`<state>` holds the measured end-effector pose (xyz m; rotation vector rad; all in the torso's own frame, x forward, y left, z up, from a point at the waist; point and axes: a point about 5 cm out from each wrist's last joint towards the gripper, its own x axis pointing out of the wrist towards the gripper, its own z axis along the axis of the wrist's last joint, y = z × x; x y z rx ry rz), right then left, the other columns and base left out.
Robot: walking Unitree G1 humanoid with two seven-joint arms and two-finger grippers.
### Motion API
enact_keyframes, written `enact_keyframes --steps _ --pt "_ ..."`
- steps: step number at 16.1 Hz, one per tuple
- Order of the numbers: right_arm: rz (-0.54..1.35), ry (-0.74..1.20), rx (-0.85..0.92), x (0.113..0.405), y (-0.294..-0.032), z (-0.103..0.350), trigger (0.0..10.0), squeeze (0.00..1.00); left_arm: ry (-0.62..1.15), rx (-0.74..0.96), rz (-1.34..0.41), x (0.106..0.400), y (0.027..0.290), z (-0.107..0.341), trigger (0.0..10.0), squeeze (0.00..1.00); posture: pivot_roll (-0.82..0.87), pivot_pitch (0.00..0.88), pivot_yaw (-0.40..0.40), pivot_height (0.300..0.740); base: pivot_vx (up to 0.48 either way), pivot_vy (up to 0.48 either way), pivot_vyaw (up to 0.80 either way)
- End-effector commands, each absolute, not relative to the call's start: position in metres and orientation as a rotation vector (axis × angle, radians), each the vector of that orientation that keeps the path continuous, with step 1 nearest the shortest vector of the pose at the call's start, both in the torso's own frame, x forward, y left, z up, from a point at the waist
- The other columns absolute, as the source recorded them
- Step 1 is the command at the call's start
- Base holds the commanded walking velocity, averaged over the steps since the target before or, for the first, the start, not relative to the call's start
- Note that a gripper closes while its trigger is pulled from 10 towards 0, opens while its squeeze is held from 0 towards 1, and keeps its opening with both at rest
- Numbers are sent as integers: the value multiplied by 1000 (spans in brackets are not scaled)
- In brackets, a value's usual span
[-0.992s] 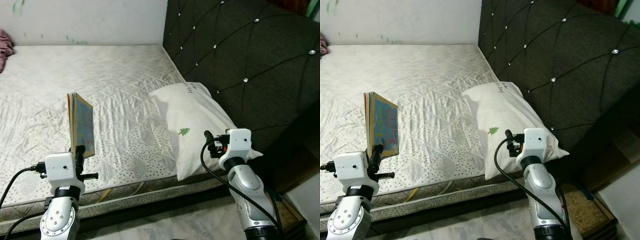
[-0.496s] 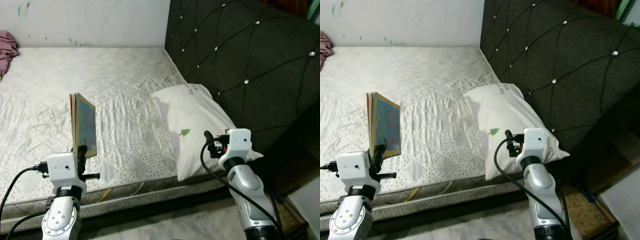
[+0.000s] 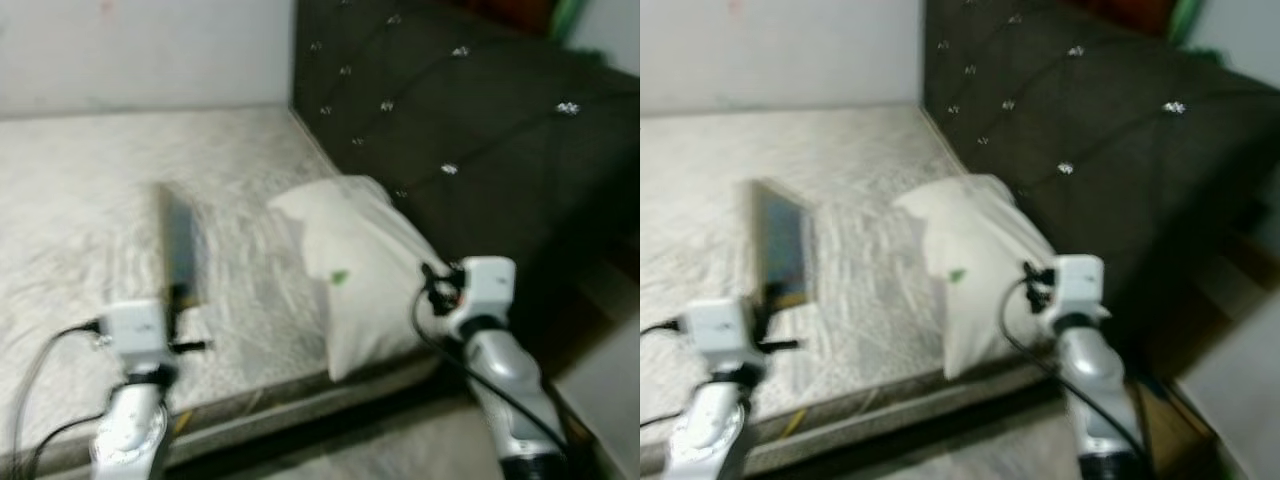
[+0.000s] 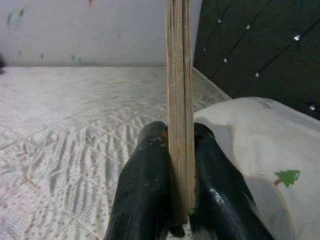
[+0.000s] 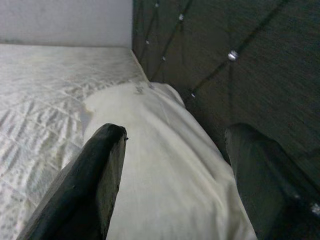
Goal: Clean up the room
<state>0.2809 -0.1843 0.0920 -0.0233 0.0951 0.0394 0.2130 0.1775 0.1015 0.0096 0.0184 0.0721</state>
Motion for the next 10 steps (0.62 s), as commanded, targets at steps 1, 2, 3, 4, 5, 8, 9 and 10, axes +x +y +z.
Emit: enact_keyframes --steps 1,2,3,4,5,8,9,10 --pt "69 72 -16 285 -175 98 10000 0 -24 28 117 212 188 111 10000 0 -11 0 -68 740 0 0 0" --pt "70 72 -17 285 -175 99 10000 0 -23 28 118 213 188 111 10000 0 -12 0 -69 740 0 0 0" --pt "70 72 -18 286 -175 99 10000 0 -28 29 133 214 188 111 10000 0 -13 0 -70 740 0 0 0" --pt "70 72 -19 286 -175 99 10000 0 -25 32 132 214 188 111 10000 0 -13 0 -70 740 0 0 0" --pt "71 73 -20 286 -175 99 10000 0 -22 32 133 215 188 110 10000 0 -12 0 -72 740 0 0 0" --pt "76 73 -29 287 -175 99 10000 0 -20 31 141 215 189 110 10000 0 -13 0 -74 740 0 0 0" --pt "79 73 -37 287 -175 99 10000 0 -16 26 150 215 189 109 10000 0 -12 0 -76 740 0 0 0" --pt "82 72 -43 287 -174 99 10000 0 -13 16 157 215 189 109 10000 0 -13 0 -77 740 0 0 0"
